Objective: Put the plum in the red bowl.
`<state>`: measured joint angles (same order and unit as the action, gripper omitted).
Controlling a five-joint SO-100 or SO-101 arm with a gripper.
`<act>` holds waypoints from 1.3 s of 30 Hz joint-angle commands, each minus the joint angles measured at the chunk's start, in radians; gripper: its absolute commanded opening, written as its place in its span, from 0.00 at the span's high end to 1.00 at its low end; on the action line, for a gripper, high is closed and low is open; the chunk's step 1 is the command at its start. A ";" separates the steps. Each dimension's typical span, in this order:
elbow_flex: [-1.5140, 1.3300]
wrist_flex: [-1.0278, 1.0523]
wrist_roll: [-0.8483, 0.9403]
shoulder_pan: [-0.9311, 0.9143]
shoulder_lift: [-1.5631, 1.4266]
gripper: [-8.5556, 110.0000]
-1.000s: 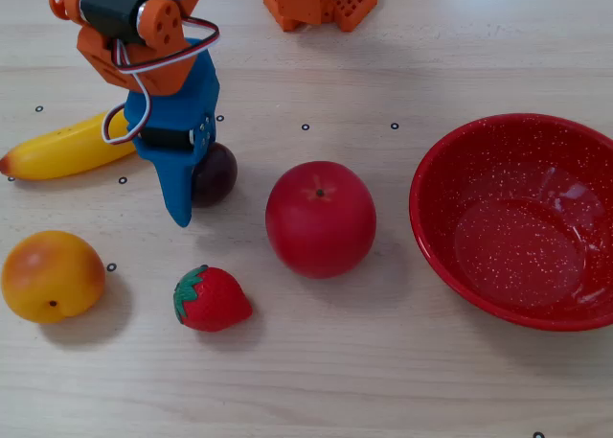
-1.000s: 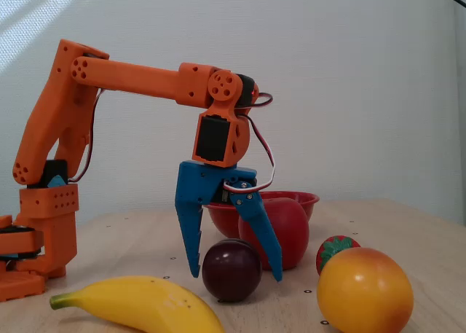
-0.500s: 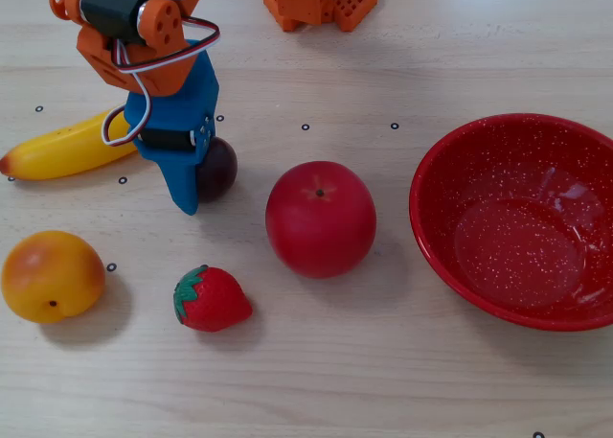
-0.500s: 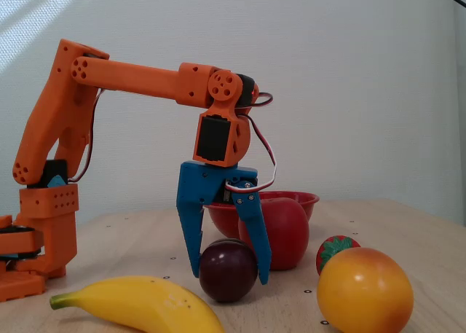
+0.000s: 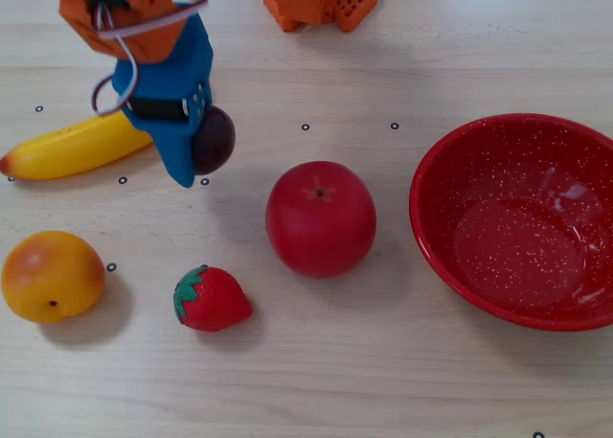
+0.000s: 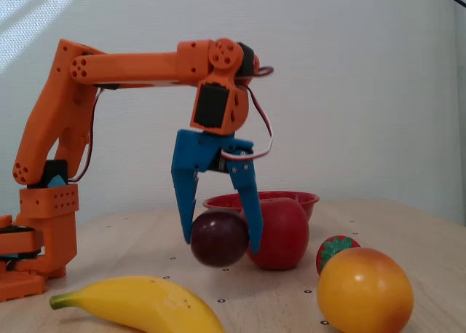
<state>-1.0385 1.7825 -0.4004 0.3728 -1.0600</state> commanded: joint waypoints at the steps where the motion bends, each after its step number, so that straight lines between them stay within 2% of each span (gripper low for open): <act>1: 0.124 0.094 0.029 -0.003 -0.199 0.93; 10: 0.212 0.140 0.098 -0.176 -0.439 0.93; 22: 0.261 0.008 0.434 -0.687 -0.630 0.93; 30: 0.267 -0.078 0.552 -0.927 -0.549 0.93; 37: 0.397 -0.074 0.541 -0.943 -0.296 0.93; 39: 0.463 -0.060 0.548 -0.934 -0.201 0.87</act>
<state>-0.7026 1.7365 0.1365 -0.5522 -1.2548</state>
